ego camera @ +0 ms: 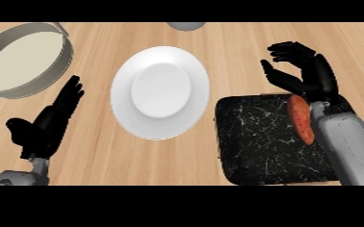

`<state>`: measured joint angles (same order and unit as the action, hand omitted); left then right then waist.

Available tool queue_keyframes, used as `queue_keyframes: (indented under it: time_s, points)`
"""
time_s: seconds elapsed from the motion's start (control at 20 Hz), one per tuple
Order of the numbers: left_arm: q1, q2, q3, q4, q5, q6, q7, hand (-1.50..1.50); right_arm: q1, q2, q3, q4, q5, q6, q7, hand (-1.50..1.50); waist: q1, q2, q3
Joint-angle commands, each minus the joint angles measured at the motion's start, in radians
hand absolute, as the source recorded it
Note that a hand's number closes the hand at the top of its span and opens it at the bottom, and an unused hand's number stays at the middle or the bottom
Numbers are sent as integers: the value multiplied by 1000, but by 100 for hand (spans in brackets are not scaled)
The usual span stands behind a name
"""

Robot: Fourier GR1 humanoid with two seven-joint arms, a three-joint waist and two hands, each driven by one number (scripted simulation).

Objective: Pick the sweet potato from the tray and place it in the plate

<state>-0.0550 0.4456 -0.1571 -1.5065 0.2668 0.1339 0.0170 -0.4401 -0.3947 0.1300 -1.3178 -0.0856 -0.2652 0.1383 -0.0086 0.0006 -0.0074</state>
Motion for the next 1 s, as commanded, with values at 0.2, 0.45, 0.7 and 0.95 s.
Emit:
queue_keyframes:
  time_s: [0.2,0.45,0.7,0.95]
  points:
    - [33,-40,37,112,-24,-36,-145,0,236,153,41,-160,176,-316,-144,-150,0,-3,7]
    - [12,-60,43,175,-56,-41,-169,0,414,82,72,-339,304,-381,-57,-150,-13,-5,6]
    - [28,-76,33,116,-66,-26,-123,0,450,-66,50,-467,446,-325,223,-150,-4,-6,5]
    - [35,-92,23,122,-93,-9,-146,0,463,-215,56,-508,462,-107,469,-150,1,-5,5]
